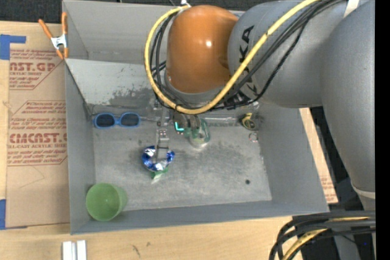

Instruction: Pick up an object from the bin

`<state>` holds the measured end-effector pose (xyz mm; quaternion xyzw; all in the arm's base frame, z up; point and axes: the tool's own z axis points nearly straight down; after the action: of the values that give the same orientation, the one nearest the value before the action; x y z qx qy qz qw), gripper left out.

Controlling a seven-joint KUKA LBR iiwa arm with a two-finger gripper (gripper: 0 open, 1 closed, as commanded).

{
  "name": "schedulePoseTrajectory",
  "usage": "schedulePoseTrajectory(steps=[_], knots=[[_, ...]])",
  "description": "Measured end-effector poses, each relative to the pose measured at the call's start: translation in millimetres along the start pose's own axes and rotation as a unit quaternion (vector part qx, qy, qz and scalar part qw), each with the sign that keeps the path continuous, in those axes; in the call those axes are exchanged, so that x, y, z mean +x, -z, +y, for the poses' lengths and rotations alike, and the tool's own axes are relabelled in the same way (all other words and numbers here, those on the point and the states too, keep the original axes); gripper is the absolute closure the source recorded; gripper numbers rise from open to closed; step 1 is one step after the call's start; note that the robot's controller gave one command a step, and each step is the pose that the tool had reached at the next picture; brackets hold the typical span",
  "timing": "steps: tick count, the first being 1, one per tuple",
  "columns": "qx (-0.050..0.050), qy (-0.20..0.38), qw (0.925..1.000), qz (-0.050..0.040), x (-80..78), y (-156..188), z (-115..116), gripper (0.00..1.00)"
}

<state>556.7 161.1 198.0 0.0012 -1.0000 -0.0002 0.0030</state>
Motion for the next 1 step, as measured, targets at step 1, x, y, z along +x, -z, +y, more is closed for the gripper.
schedulePoseTrajectory(steps=[1], knots=[[0.001,0.029,0.9996,0.0013,23.3,-96.6,-47.4,0.0]])
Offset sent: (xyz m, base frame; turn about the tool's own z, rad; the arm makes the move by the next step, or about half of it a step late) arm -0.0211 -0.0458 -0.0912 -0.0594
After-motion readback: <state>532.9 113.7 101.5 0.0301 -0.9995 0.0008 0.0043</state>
